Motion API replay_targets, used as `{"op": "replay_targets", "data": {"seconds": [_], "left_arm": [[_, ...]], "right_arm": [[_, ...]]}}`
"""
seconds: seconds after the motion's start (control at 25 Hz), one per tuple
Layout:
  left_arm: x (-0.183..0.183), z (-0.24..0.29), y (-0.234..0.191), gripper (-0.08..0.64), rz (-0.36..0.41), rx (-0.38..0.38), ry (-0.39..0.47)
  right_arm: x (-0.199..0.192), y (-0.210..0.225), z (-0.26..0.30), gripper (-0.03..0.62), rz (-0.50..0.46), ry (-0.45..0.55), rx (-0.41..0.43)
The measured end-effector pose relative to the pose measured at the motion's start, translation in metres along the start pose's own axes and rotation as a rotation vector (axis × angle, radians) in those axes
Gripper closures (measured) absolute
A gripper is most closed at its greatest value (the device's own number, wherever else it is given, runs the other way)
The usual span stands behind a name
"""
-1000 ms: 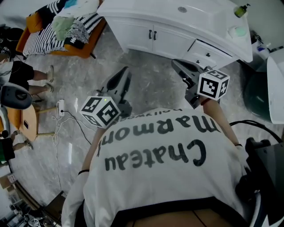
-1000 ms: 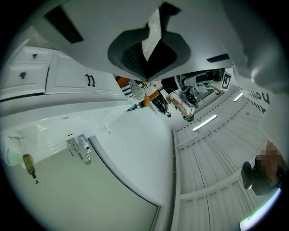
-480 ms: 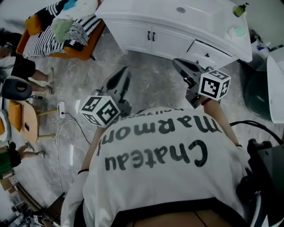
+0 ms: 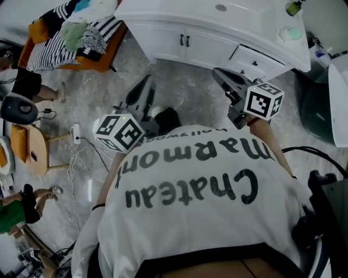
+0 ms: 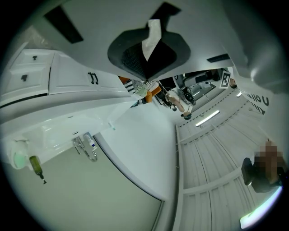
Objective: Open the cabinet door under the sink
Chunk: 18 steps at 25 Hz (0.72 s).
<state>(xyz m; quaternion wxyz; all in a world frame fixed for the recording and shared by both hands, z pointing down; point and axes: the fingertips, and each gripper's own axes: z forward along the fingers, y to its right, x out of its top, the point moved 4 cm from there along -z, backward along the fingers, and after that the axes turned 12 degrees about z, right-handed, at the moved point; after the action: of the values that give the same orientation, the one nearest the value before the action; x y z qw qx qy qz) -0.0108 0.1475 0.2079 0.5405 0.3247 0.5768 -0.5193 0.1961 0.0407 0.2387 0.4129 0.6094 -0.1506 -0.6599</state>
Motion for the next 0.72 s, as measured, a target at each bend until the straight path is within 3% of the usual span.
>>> {"op": "replay_targets", "data": {"seconds": [0.16,0.72], "left_arm": [[0.000,0.013,-0.012,0.551,0.025,-0.028,-0.022],[0.033,0.092,-0.088,0.551,0.004,-0.166,-0.086]], "right_arm": [[0.005,0.004,0.007,0.586,-0.004,0.016,-0.022],[0.051,0.031,0.069,0.586,0.074,0.094,-0.132]]}}
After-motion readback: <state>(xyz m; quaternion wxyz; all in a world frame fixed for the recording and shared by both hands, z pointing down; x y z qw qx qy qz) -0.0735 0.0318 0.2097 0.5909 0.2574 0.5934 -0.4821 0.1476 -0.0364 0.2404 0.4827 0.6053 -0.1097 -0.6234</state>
